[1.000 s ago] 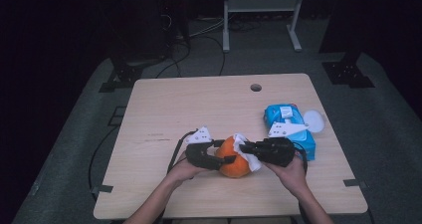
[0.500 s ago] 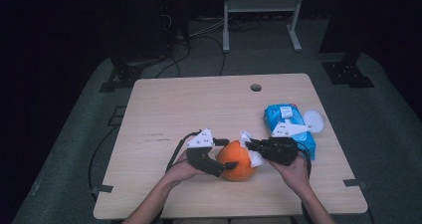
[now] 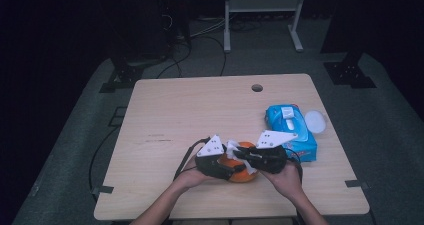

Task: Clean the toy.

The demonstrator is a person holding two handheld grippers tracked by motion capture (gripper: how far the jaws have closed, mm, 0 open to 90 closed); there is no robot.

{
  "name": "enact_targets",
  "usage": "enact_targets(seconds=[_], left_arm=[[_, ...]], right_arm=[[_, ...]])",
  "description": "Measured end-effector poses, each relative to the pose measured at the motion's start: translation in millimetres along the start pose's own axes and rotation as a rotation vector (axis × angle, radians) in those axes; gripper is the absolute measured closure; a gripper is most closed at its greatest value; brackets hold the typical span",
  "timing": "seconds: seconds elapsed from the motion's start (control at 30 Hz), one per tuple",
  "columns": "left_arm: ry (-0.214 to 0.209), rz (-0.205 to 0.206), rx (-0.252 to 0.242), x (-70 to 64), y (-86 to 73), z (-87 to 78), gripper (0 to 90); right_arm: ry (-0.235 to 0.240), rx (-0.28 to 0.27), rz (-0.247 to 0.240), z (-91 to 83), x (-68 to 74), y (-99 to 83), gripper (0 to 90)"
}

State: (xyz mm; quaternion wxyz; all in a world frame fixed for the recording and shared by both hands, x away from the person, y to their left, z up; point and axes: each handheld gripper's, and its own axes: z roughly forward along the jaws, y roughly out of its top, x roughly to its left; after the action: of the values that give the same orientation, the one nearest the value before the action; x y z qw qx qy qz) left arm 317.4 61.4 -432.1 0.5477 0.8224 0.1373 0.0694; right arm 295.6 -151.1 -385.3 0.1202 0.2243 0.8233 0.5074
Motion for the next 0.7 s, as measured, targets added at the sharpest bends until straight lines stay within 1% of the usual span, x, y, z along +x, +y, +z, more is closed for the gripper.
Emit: enact_targets(seconds=[0.03,0.07,0.13,0.23,0.3,0.37,0.43,0.47,0.53,0.57,0.63,0.7], left_arm=[[0.000,0.000,0.000,0.0,0.0,0.0,29.0],[-0.005,0.004,-0.001,-1.0,-0.4,0.3,29.1],[-0.006,0.016,0.002,-1.7,0.3,0.7,29.1],[-0.007,0.018,-0.002,-1.6,-0.3,0.7,29.1],[-0.005,0.018,0.000,-1.0,-0.7,-0.1,29.1],[-0.011,0.021,-0.001,-1.8,-0.9,0.2,29.1],[-0.016,0.024,0.001,-3.2,-0.6,1.6,28.8],[-0.016,0.024,0.002,-4.0,-0.5,2.2,28.7],[-0.020,0.038,0.009,-5.9,0.0,3.3,28.5],[-0.022,0.046,0.008,-7.5,0.1,4.2,28.4],[-0.029,0.084,0.015,-11.7,0.4,5.5,28.3],[-0.028,0.110,0.025,-15.7,0.6,6.6,28.2]], right_arm=[[0.000,0.000,0.000,0.0,0.0,0.0,83.0],[-0.027,-0.009,0.027,-4.7,-9.2,-1.8,83.1],[-0.045,-0.015,0.040,-8.9,-15.3,-3.9,83.0],[-0.077,-0.017,0.066,-17.4,-26.2,-10.1,82.9],[-0.101,-0.006,0.074,-22.2,-30.2,-14.1,83.0],[-0.102,0.000,0.085,-26.1,-31.9,-16.7,83.0],[-0.091,-0.002,0.084,-27.0,-27.4,-15.8,83.1],[-0.082,-0.007,0.069,-26.3,-24.1,-14.0,83.0],[-0.052,-0.009,0.048,-22.8,-14.5,-8.5,83.0],[-0.042,-0.007,0.030,-19.4,-9.7,-5.7,82.9],[-0.017,0.006,0.012,-11.1,-1.0,-2.2,82.8],[-0.017,0.028,-0.013,-3.4,3.4,-1.3,82.8]])
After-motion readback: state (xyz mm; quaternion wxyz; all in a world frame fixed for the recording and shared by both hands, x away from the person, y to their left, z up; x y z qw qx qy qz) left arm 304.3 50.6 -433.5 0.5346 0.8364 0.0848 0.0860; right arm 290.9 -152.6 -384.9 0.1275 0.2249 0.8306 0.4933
